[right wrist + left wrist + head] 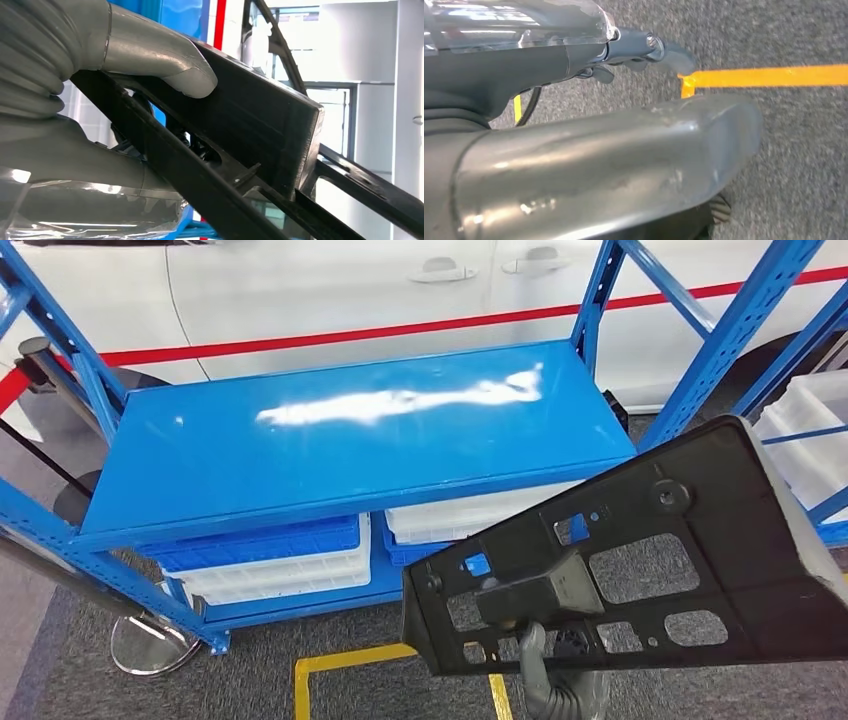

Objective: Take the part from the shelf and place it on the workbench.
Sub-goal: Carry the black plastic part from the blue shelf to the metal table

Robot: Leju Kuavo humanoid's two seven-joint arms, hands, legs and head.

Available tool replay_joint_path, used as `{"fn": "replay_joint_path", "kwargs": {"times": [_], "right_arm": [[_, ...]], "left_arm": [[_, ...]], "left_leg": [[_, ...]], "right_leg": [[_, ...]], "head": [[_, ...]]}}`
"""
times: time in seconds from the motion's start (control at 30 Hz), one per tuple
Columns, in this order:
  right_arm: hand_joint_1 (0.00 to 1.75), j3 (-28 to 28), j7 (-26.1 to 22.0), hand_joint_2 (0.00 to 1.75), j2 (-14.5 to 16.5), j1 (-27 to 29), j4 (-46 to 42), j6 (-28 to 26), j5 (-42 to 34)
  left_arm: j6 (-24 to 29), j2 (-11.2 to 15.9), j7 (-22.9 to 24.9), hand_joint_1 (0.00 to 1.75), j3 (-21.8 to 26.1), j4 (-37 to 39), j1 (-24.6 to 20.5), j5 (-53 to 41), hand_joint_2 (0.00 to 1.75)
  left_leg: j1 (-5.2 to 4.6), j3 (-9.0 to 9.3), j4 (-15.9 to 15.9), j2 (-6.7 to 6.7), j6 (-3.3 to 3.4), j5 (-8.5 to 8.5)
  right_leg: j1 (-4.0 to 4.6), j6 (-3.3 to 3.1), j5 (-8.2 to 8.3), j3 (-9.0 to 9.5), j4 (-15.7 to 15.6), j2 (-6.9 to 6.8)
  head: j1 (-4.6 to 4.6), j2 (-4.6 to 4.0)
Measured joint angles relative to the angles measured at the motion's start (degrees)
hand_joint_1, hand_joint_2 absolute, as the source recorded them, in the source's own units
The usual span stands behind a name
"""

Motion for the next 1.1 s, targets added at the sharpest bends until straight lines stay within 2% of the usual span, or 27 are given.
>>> {"fn": "replay_joint_path", "kwargs": {"times": [0.03, 0.07, 0.13, 0.17, 0.2, 0.23, 0.27, 0.3, 0.33, 0.4, 0.43, 0.5, 0.53, 0.57, 0.67, 0.7, 0.73, 0.77, 0.8, 0.83, 0.87, 0.9, 0.93, 0.97, 1.03, 1.07, 1.1], "right_arm": [[1.75, -0.02, -0.01, 1.75, 0.03, 0.06, -0.01, -0.01, 0.01], [1.75, -0.05, -0.01, 1.75, 0.04, 0.13, -0.01, -0.01, 0.01], [1.75, -0.1, 0.01, 1.75, 0.04, 0.22, 0.01, -0.02, -0.01], [1.75, -0.14, 0.04, 1.75, 0.04, 0.24, 0.02, 0.03, -0.04], [1.75, -0.2, 0.1, 1.75, 0.04, 0.27, 0.05, 0.15, -0.17], [1.75, -0.27, 0.16, 1.75, 0.04, 0.3, 0.08, 0.36, -0.43], [1.75, -0.37, 0.21, 1.75, 0.04, 0.35, 0.1, 0.68, -0.79], [1.75, -0.47, 0.25, 1.75, 0.04, 0.39, 0.11, 1.03, -1.23], [1.75, -0.6, 0.25, 1.75, 0.04, 0.42, 0.11, 1.36, -1.63], [1.75, -0.81, 0.22, 1.75, 0.04, 0.47, 0.1, 1.86, -2.14], [1.75, -0.88, 0.18, 1.75, 0.05, 0.51, 0.1, 2.02, -2.26], [1.75, -0.98, 0.14, 1.75, 0.07, 0.66, 0.1, 2.27, -2.43], [1.75, -1.02, 0.13, 1.75, 0.08, 0.69, 0.1, 2.34, -2.51], [1.75, -1.05, 0.14, 1.75, 0.14, 0.75, 0.11, 2.4, -2.61], [1.75, -1.14, 0.15, 1.75, 0.37, 1.03, 0.11, 2.48, -2.8], [1.75, -1.2, 0.17, 1.75, 0.39, 1.16, 0.11, 2.54, -2.82], [1.75, -1.28, 0.2, 1.75, 0.39, 1.27, 0.11, 2.62, -2.83], [1.75, -1.36, 0.26, 1.75, 0.41, 1.39, 0.11, 2.73, -2.83], [1.75, -1.43, 0.32, 1.75, 0.44, 1.49, 0.11, 2.85, -2.83], [1.75, -1.46, 0.37, 1.75, 0.49, 1.56, 0.1, 2.97, -2.83], [1.75, -1.5, 0.41, 1.75, 0.55, 1.63, 0.1, 3.07, -2.84], [1.75, -1.53, 0.42, 1.75, 0.61, 1.68, 0.09, 3.13, -2.85], [1.75, -1.56, 0.42, 1.75, 0.66, 1.72, 0.07, 3.17, -2.86], [1.75, -1.6, 0.43, 1.75, 0.7, 1.75, 0.04, 3.21, -2.87], [1.75, -1.65, 0.44, 1.75, 0.76, 1.89, -0.04, 3.3, -2.91], [1.75, -1.71, 0.48, 1.75, 0.79, 1.98, -0.08, 3.42, -2.99], [1.75, -1.81, 0.58, 1.75, 0.8, 2.09, -0.09, 3.64, -3.17]], "left_arm": [[0.0, -0.04, 0.03, 0.0, 0.01, -0.02, -0.01, 0.0, 0.0], [0.0, -0.09, 0.05, 0.0, 0.02, -0.04, -0.01, 0.0, 0.0], [-0.01, -0.14, 0.08, 0.0, 0.02, -0.07, -0.02, -0.02, 0.0], [-0.05, -0.15, 0.09, 0.0, 0.02, -0.07, 0.0, -0.08, 0.0], [-0.11, -0.15, 0.09, 0.0, 0.02, -0.08, 0.0, -0.16, 0.0], [-0.2, -0.15, 0.09, 0.0, 0.02, -0.09, 0.0, -0.25, 0.0], [-0.31, -0.15, 0.1, 0.0, 0.02, -0.1, -0.01, -0.33, 0.0], [-0.37, -0.15, 0.1, 0.0, 0.02, -0.12, -0.01, -0.37, 0.0], [-0.42, -0.15, 0.11, 0.0, 0.02, -0.16, -0.03, -0.39, 0.0], [-0.44, -0.16, 0.11, 0.0, 0.03, -0.26, -0.03, -0.42, 0.0], [-0.44, -0.17, 0.11, 0.0, 0.04, -0.32, -0.03, -0.42, 0.0], [-0.44, -0.19, 0.11, 0.0, 0.07, -0.38, 0.04, -0.43, 0.0], [-0.44, -0.19, 0.13, 0.0, 0.09, -0.4, 0.1, -0.44, 0.0], [-0.44, -0.18, 0.14, 0.0, 0.11, -0.43, 0.19, -0.47, 0.0], [-0.46, -0.17, 0.21, 0.0, 0.13, -0.48, 0.36, -0.61, 0.0], [-0.46, -0.17, 0.23, 0.0, 0.13, -0.49, 0.35, -0.68, 0.0], [-0.46, -0.17, 0.25, 0.0, 0.13, -0.51, 0.34, -0.76, 0.0], [-0.48, -0.17, 0.27, 0.0, 0.13, -0.52, 0.32, -0.84, 0.0], [-0.5, -0.17, 0.3, 0.0, 0.13, -0.54, 0.31, -0.9, 0.0], [-0.51, -0.17, 0.31, 0.0, 0.13, -0.56, 0.28, -0.91, 0.0], [-0.53, -0.15, 0.32, 0.0, 0.13, -0.62, 0.23, -0.92, 0.0], [-0.53, -0.13, 0.34, 0.0, 0.13, -0.69, 0.15, -0.92, 0.0], [-0.54, -0.11, 0.36, 0.0, 0.13, -0.77, 0.08, -0.92, 0.0], [-0.54, -0.09, 0.38, 0.0, 0.13, -0.83, 0.02, -0.92, 0.0], [-0.55, -0.1, 0.4, 0.0, 0.14, -0.85, -0.01, -0.94, 0.0], [-0.53, -0.11, 0.42, 0.0, 0.14, -0.85, -0.03, -0.97, 0.0], [-0.46, -0.13, 0.53, 0.0, 0.14, -0.86, -0.04, -1.03, 0.0]], "left_leg": [[0.09, -0.46, -0.24, 0.09, 0.36, 0.73], [0.24, -1.12, -0.5, 0.2, 0.73, 1.57], [0.3, -2.81, -0.58, 0.36, 1.17, 3.03], [0.28, -3.73, -0.49, 0.44, 1.23, 3.71], [0.25, -4.65, -0.32, 0.49, 1.17, 4.36], [0.25, -5.63, -0.05, 0.54, 1.06, 4.97], [0.27, -6.66, 0.32, 0.56, 0.9, 5.53], [0.29, -7.64, 0.78, 0.56, 0.7, 6.0], [0.29, -8.51, 1.27, 0.53, 0.47, 6.37], [0.2, -9.59, 2.07, 0.44, -0.13, 7.05], [0.19, -9.84, 2.23, 0.4, -0.48, 7.45], [0.3, -10.13, 2.24, 0.28, -1.24, 8.25], [0.41, -10.46, 2.57, 0.19, -1.56, 7.79], [0.52, -10.99, 3.77, 0.1, -1.84, 6.12], [0.7, -13.17, 12.46, -0.02, -2.34, -2.39], [0.7, -13.45, 15.56, -0.02, -2.42, -3.76], [0.7, -13.19, 17.57, -0.02, -2.43, -3.79], [0.69, -12.08, 17.94, -0.02, -2.36, -2.56], [0.67, -10.04, 16.28, -0.03, -2.18, -0.64], [0.63, -7.27, 12.99, -0.06, -1.89, 0.77], [0.48, -3.98, 8.46, -0.1, -1.52, 1.02], [0.33, -1.41, 4.52, -0.13, -1.21, 0.5], [0.11, 0.18, 1.69, -0.16, -0.93, -0.3], [-0.11, 0.85, 0.14, -0.18, -0.69, -0.82], [-0.09, 0.22, -0.39, 0.02, -0.09, 0.25], [0.03, -0.29, -0.57, 0.22, 0.34, 0.91], [0.18, -0.94, -0.78, 0.48, 0.72, 1.62]], "right_leg": [[-0.06, 0.34, -0.67, -0.29, 0.35, 0.13], [-0.13, 0.64, -2.47, -0.81, 1.56, 0.29], [-0.39, 1.18, -8.44, -2.28, 6.98, 0.52], [-0.55, 1.43, -10.8, -2.9, 10.52, 0.53], [-0.68, 1.66, -11.69, -3.13, 13.5, 0.53], [-0.8, 1.83, -11.03, -2.7, 15.14, 0.52], [-0.93, 1.93, -9.36, -1.39, 14.95, 0.52], [-1.06, 1.96, -7.6, 0.92, 12.77, 0.52], [-1.16, 1.91, -6.89, 3.95, 9.1, 0.53], [-0.97, 1.35, -8.06, 9.31, 1.27, 0.62], [-0.78, 0.96, -8.88, 10.53, -0.9, 0.67], [-0.57, -0.06, -8.53, 10.35, -1.77, 0.6], [-0.61, -0.57, -7.98, 9.86, -1.85, 0.5], [-0.66, -1.15, -7.3, 9.2, -1.94, 0.38], [-0.47, -2.1, -5.26, 6.63, -1.84, 0.24], [-0.34, -2.12, -4.6, 5.66, -1.68, 0.22], [-0.22, -2.1, -3.99, 4.69, -1.46, 0.21], [-0.13, -2.03, -3.38, 3.6, -1.15, 0.2], [-0.08, -1.94, -2.85, 2.57, -0.77, 0.2], [-0.05, -1.84, -2.4, 1.7, -0.37, 0.22], [0.03, -1.62, -1.94, 0.97, 0.03, 0.25], [0.04, -1.34, -1.51, 0.55, 0.26, 0.24], [0.01, -1.01, -1.06, 0.36, 0.35, 0.19], [-0.06, -0.62, -0.55, 0.29, 0.27, 0.11], [-0.21, 0.15, -0.04, 0.09, 0.12, 0.13], [-0.3, 0.53, -1.11, -0.28, 0.75, 0.25], [-0.39, 0.88, -3.18, -0.91, 2.33, 0.39]], "head": [[-0.08, 0.0], [0.03, 0.0], [0.2, 0.0], [0.27, 0.0], [0.27, 0.0], [0.27, 0.0], [0.28, 0.0], [0.27, 0.01], [0.27, 0.0], [0.16, 0.01], [0.15, 0.0], [0.15, 0.01], [0.19, 0.0], [0.05, 0.0], [-0.35, -0.01], [-0.35, -0.01], [-0.35, -0.01], [-0.35, -0.01], [-0.35, 0.0], [-0.36, 0.0], [-0.35, 0.0], [-0.34, 0.01], [-0.33, 0.01], [-0.39, 0.01], [-0.46, 0.01], [-0.39, 0.02], [-0.2, 0.01]]}}
